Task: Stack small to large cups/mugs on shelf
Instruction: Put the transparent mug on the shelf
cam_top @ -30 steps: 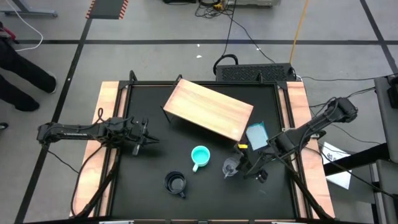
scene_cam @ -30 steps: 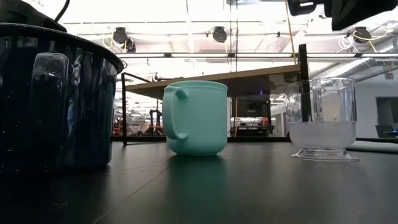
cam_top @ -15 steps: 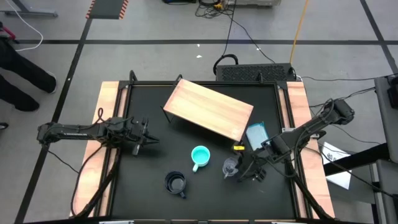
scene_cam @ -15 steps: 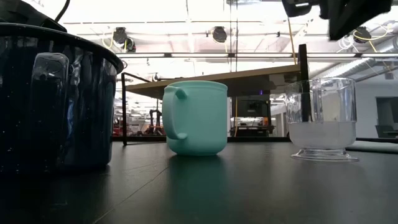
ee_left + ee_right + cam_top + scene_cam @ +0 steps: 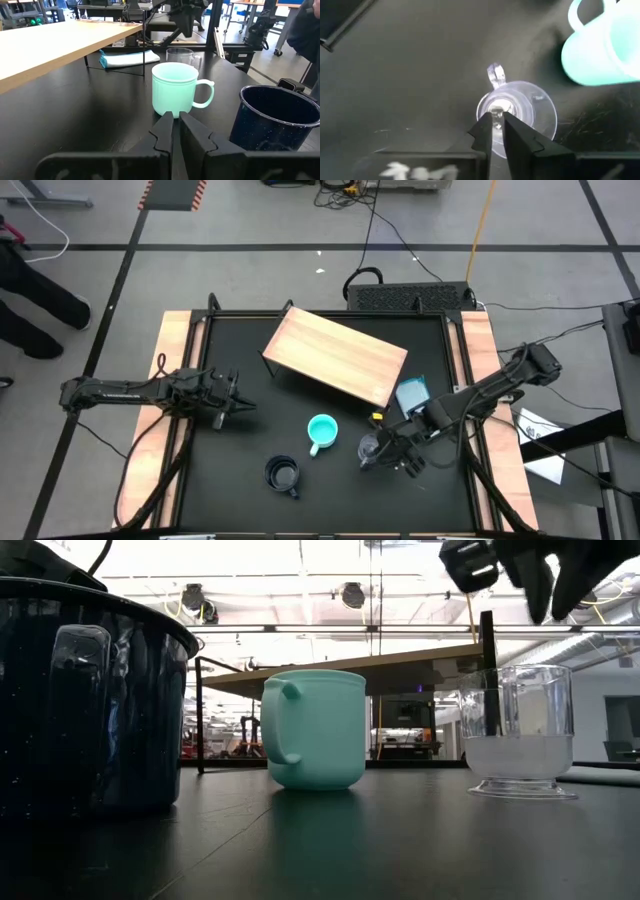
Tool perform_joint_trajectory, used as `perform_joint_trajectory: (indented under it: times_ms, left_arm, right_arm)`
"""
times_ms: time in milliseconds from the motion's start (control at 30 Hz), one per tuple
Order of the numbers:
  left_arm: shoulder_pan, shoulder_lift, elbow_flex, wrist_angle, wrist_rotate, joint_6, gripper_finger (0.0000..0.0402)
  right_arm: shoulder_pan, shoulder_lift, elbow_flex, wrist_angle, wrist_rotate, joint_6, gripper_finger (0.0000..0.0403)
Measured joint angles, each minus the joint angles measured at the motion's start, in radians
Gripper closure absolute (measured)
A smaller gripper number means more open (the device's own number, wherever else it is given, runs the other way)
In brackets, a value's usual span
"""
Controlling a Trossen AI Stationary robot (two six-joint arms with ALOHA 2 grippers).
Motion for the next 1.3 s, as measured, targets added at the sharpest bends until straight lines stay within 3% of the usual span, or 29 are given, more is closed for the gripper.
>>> perform_joint_trajectory:
  times_ms: [433, 1300]
  left_arm:
    - [0.000, 0.000, 0.000, 0.000, 0.000, 0.002, 0.0369]
    - [0.000, 0.000, 0.000, -0.001, 0.000, 0.000, 0.0369]
  right_arm:
    - [0.000, 0.010, 0.000, 0.011, -0.004, 0.025, 0.0281]
    - [0.009, 0.074, -0.027, 0.058, -0.023, -0.019, 0.0277]
